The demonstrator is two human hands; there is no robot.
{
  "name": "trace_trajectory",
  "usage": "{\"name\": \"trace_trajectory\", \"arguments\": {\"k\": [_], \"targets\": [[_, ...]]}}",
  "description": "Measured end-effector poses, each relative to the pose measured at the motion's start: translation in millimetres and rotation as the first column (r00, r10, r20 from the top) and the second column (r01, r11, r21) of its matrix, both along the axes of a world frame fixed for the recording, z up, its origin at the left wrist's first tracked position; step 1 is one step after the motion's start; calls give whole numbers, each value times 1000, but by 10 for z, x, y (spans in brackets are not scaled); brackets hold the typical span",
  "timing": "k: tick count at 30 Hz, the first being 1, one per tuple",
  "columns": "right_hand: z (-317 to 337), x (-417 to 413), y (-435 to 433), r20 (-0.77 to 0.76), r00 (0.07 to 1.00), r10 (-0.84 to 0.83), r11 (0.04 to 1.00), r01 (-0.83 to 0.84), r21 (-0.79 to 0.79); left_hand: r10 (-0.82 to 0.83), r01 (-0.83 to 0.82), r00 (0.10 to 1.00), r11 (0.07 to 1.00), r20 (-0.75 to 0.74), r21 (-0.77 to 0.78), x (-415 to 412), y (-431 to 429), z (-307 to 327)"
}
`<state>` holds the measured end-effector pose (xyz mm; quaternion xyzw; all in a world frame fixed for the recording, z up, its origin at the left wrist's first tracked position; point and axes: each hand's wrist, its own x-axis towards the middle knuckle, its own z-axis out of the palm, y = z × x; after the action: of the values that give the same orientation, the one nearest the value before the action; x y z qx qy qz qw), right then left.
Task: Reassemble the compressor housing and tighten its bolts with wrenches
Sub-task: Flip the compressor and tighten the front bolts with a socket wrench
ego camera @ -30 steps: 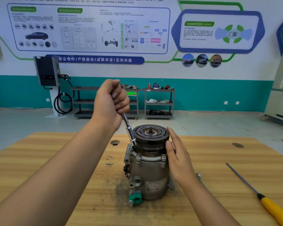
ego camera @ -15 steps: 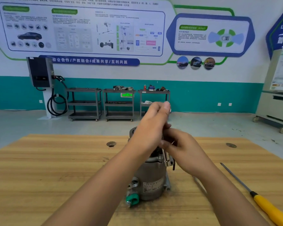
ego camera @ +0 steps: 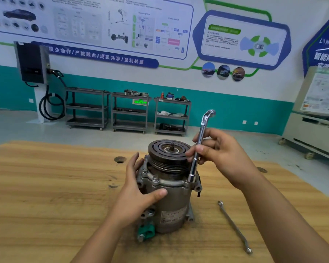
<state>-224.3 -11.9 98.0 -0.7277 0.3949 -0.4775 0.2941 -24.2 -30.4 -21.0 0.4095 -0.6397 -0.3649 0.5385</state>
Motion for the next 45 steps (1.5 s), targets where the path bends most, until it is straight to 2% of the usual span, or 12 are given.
{"name": "trace_trajectory", "arguments": {"k": [6,16,25,33,45], "targets": [[-20,16,16,0,1000,-26,998,26,-55,28,-28,999,999,18,-17,-11,-20,-121],[-1,5,-16,-7,1000,-3,999,2,-35,39,-39,999,999,-8,-34,-12,-17,-154],[-7,-43,-71,-104,992,-73,996,67,-55,22,-22,1000,999,-12,-36,0,17,-129],[14,28,-24,-101,994,-32,998,26,-62,18,-18,1000,1000,-20,-21,-9,17,-137],[-86,188,88,-55,976,-209,959,194,-208,11,-11,1000,1000,-20,-5,-13,20,-134]]}}
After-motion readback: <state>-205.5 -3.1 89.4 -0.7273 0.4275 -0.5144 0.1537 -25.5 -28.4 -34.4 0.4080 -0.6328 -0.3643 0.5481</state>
